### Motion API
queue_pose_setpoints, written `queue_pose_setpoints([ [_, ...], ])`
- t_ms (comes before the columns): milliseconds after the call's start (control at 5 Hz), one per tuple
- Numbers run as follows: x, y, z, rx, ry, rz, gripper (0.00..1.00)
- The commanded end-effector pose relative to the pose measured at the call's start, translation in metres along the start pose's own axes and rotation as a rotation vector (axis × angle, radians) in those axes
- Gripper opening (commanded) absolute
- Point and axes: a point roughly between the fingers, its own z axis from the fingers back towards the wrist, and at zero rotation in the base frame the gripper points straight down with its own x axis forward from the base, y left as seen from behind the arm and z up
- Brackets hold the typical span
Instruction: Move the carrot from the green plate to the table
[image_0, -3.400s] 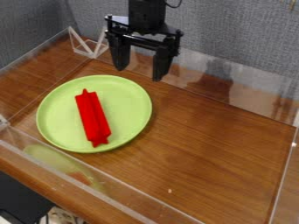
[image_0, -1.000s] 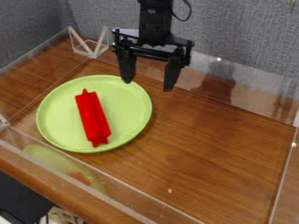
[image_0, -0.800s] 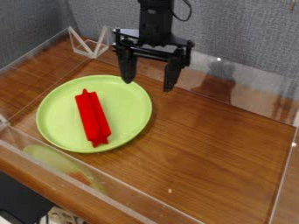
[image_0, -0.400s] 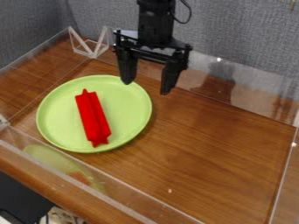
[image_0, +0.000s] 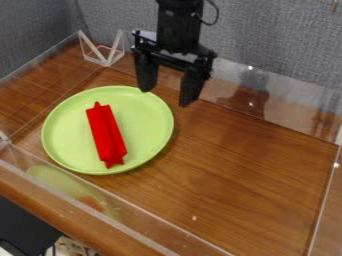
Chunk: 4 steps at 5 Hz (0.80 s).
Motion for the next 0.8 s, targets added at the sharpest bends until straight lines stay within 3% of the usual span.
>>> queue_pose_setpoints([
  [0, 0.011, 0.000, 0.027, 0.003, -0.070, 0.073, 1.00],
  [200, 0.020, 0.001, 0.019, -0.001, -0.061, 0.172, 1.00],
  [600, 0.010, 0.000, 0.001, 0.001, -0.029, 0.135, 1.00],
])
